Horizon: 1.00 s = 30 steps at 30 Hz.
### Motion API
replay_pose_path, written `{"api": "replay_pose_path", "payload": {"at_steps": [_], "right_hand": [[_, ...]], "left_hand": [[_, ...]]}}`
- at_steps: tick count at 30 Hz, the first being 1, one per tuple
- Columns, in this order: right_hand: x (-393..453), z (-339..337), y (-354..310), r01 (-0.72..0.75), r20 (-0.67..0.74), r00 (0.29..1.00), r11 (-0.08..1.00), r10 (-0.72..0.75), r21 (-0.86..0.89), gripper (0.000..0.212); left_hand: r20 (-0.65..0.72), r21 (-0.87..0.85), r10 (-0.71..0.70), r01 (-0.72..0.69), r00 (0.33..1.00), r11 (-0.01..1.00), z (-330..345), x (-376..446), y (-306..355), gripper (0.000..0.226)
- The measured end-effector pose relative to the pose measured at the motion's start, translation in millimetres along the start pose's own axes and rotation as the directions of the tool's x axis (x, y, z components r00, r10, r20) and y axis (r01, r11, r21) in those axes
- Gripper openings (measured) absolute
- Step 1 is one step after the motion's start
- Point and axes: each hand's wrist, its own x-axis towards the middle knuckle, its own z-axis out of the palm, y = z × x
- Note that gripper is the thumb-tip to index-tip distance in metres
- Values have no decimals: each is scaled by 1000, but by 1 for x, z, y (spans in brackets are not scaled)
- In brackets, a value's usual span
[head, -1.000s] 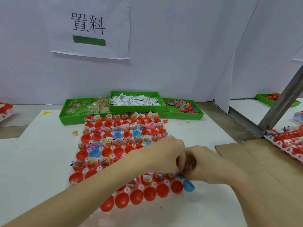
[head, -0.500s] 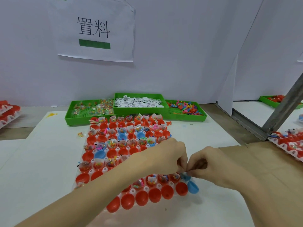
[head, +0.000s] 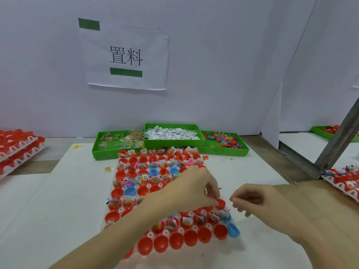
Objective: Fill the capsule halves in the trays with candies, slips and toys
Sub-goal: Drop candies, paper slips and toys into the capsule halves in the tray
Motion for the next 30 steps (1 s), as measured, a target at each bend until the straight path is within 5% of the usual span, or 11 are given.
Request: {"api": "replay_pose_path", "payload": {"at_steps": [3,6,9,14,20,24,30], "right_hand": [[5,-4,15,-20,-156,986,981,51,191,21],[13,5,29,-51,-219,968,947,125,316,20],[28,23,37,-109,-170,969,929,179,354,18],[56,33,29,-178,-71,973,907,221,381,19],[69,39,23,-247,-18,963,909,269,337,16],[69,37,25,-283,8,955,901,297,329,17],[60,20,27,-355,75,934,891,349,284,11]], "left_hand": [[-338,-181,-129,70,932,981,-17,-37,-28,9],[-643,-326,-375,204,668,923,-42,-90,-79,7],[-625,-457,-634,444,456,770,-50,-129,-128,7],[-314,-729,-800,410,512,548,-35,-147,-158,22],[-107,-736,-777,476,620,481,-32,-137,-151,22],[-119,-771,-797,451,592,450,-31,-138,-154,20],[136,-893,-772,414,621,176,-27,-141,-149,23]]}}
